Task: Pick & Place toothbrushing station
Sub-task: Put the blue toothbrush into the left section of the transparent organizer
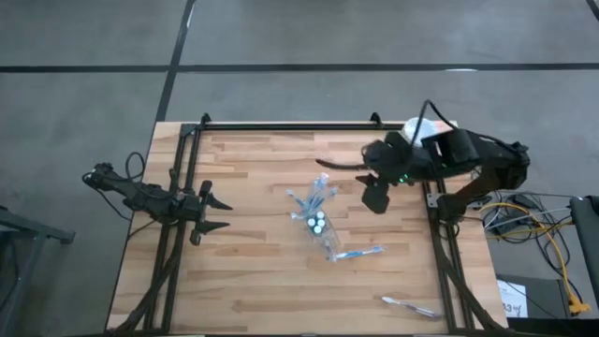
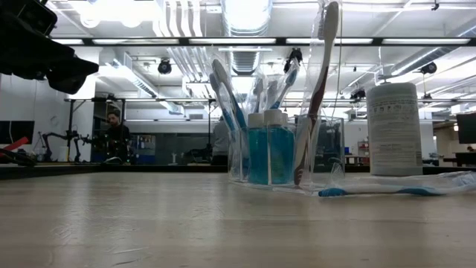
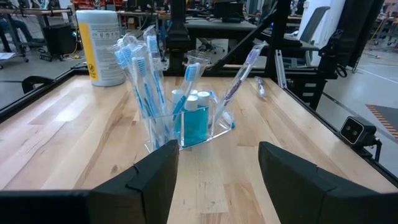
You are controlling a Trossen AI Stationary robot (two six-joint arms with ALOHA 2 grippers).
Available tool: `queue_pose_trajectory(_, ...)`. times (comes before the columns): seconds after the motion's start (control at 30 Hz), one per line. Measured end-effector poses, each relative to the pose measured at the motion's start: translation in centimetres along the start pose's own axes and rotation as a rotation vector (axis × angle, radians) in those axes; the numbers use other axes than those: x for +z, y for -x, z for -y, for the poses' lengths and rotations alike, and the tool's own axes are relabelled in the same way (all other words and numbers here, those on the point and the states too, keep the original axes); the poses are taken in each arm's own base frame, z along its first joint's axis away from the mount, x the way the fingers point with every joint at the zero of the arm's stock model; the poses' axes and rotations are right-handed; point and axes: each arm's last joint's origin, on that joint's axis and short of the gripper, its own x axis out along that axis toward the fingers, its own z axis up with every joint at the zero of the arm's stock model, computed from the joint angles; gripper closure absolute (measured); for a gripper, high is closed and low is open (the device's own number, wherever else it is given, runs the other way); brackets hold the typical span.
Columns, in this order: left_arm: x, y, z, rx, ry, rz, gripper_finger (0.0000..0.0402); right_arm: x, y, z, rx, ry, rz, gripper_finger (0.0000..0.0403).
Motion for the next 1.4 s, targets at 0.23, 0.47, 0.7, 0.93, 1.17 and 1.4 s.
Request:
queue_pose_trajectory(0.23, 0.0, 0.0, 0.0, 0.000, 0.000, 0.000, 0.0174, -3.0, 0.3, -1.2, -0.066, -0.180, 0.013, 0.0252)
queue_pose_trajectory(0.47, 0.0, 0.0, 0.0, 0.000, 0.000, -0.001, 0.0174, -6.0, -0.8, -1.9, -0.139, -0.313, 0.010, 0.0248)
queue_pose_trajectory(0.7, 0.0, 0.0, 0.0, 0.000, -0.001, -0.001, 0.0174, -9.6, -0.6, -2.6, -0.127, -0.405, 0.013, 0.0248)
queue_pose_trajectory(0.93, 0.0, 0.0, 0.0, 0.000, -0.001, -0.001, 0.0174, -13.9, -0.6, -3.9, -0.105, -0.309, 0.083, 0.0243)
queue_pose_trajectory(1.17, 0.0, 0.0, 0.0, 0.000, -0.001, -0.002, 0.0174, -18.0, -1.1, -4.3, -0.090, -0.371, 0.132, 0.0245)
queue_pose_trajectory(1.4, 0.0, 0.0, 0.0, 0.000, -0.001, -0.002, 0.0174, -22.3, -2.5, -4.9, -0.048, -0.377, 0.163, 0.0237)
